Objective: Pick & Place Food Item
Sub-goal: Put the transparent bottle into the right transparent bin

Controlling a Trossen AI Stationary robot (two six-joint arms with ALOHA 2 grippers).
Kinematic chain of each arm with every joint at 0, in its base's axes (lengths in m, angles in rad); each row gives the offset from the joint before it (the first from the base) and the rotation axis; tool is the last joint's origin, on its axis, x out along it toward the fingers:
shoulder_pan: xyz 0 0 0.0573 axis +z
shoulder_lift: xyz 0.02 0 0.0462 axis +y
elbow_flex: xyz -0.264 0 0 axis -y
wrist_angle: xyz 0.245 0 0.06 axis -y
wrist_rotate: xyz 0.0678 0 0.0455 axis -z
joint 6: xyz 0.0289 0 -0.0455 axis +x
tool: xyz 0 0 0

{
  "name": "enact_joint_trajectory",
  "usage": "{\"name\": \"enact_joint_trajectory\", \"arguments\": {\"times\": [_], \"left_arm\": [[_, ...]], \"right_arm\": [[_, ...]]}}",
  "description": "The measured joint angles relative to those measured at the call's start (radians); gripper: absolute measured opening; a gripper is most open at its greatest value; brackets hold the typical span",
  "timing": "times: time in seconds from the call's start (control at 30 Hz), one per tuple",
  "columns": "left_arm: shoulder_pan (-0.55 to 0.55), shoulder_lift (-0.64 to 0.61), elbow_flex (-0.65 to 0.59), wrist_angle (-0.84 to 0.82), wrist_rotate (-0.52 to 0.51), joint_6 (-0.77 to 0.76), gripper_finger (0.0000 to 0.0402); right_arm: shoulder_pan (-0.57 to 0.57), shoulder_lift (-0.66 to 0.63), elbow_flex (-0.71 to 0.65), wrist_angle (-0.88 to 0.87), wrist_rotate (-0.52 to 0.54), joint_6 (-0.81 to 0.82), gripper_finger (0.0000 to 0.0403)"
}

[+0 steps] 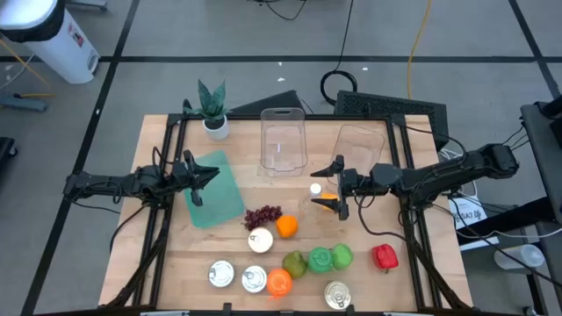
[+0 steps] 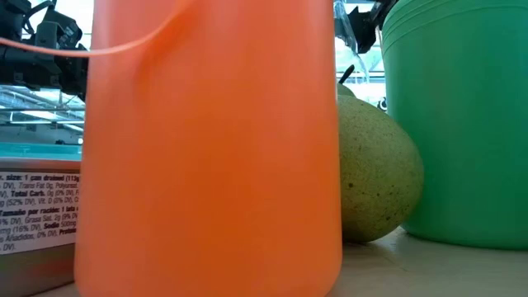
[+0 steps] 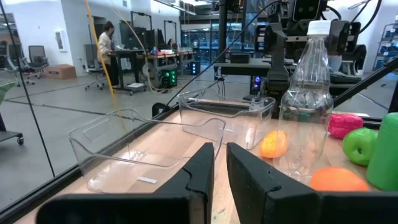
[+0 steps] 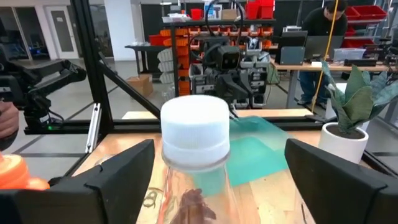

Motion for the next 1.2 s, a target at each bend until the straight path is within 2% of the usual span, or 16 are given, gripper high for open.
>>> {"name": "enact_joint_trajectory", "arguments": {"times": [0.27,0.73,0.93,1.2], "left_arm": [[0.000,0.000,0.000,0.000,0.000,0.000,0.0051],[0.000,0.000,0.000,0.000,0.008,-0.002,0.0051],[0.000,0.000,0.000,0.000,0.008,-0.002,0.0051],[0.000,0.000,0.000,0.000,0.008,-0.001,0.0051]], "right_arm": [[0.000,0.066,0.000,0.070,-0.001,0.000,0.0308],[0.000,0.070,0.000,0.113,0.000,0.000,0.0266],[0.000,0.070,0.000,0.114,-0.001,0.022,0.0218],[0.000,0.070,0.000,0.120,-0.034,0.016,0.0130]]}}
